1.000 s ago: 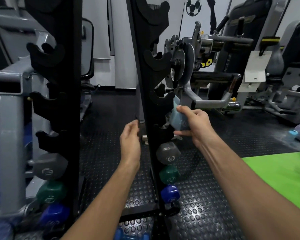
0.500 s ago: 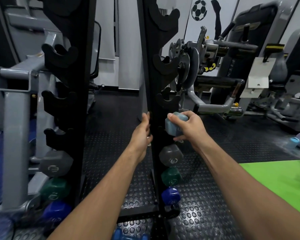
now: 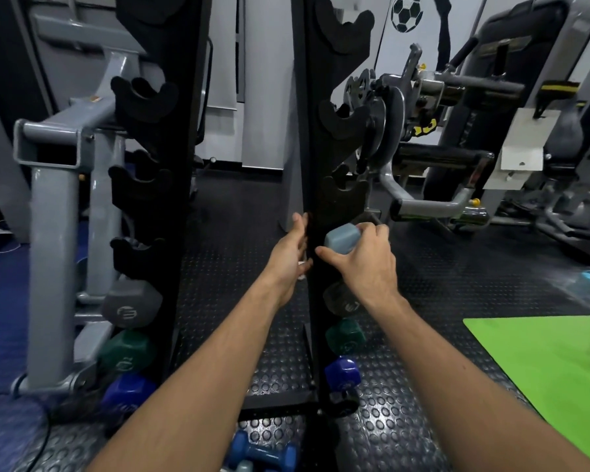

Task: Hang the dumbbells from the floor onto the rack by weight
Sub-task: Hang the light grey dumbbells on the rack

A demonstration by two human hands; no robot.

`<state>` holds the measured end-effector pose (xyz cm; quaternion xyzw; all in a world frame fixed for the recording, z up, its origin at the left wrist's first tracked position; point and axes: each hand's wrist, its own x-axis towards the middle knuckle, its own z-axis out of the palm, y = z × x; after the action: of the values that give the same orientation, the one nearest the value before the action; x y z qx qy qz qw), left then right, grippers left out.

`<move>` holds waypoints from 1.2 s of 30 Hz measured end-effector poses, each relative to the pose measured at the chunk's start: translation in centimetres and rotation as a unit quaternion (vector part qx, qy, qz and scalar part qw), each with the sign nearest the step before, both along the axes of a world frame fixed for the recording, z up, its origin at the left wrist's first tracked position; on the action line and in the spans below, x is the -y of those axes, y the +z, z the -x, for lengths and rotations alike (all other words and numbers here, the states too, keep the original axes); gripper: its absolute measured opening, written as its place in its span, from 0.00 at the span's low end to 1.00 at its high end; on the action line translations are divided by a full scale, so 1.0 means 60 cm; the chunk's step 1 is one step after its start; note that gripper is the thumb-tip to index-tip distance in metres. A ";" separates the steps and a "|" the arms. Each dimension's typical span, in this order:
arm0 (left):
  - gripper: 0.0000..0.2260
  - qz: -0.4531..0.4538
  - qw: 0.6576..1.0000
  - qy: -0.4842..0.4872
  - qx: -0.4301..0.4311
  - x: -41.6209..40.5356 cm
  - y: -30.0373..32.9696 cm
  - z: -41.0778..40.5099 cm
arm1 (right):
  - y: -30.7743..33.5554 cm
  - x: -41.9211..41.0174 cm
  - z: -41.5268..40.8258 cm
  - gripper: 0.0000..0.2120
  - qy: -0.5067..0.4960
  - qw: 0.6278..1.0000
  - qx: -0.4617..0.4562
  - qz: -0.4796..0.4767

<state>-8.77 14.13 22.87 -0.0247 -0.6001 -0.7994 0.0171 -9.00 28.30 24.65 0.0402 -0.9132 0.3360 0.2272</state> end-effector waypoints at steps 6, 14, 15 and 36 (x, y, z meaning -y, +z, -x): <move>0.26 0.003 1.000 -0.014 0.008 0.002 0.003 -0.002 | 0.009 0.007 0.003 0.34 0.002 0.999 0.004 -0.053; 0.26 0.000 1.000 -0.019 0.002 0.004 0.006 0.000 | 0.047 -0.007 0.020 0.32 0.024 0.993 0.081 -0.087; 0.26 0.001 1.000 -0.021 0.001 0.004 0.005 0.001 | 0.051 -0.008 0.021 0.31 0.028 0.991 0.083 -0.098; 0.10 0.212 0.970 0.078 0.091 0.100 -0.245 -0.105 | -0.158 -0.034 -0.081 0.40 0.013 0.991 -0.050 0.120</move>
<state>-2.45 8.12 8.17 0.0921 -0.7551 -0.6489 0.0192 -4.16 30.31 15.19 0.0416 -0.8530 0.4438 0.2715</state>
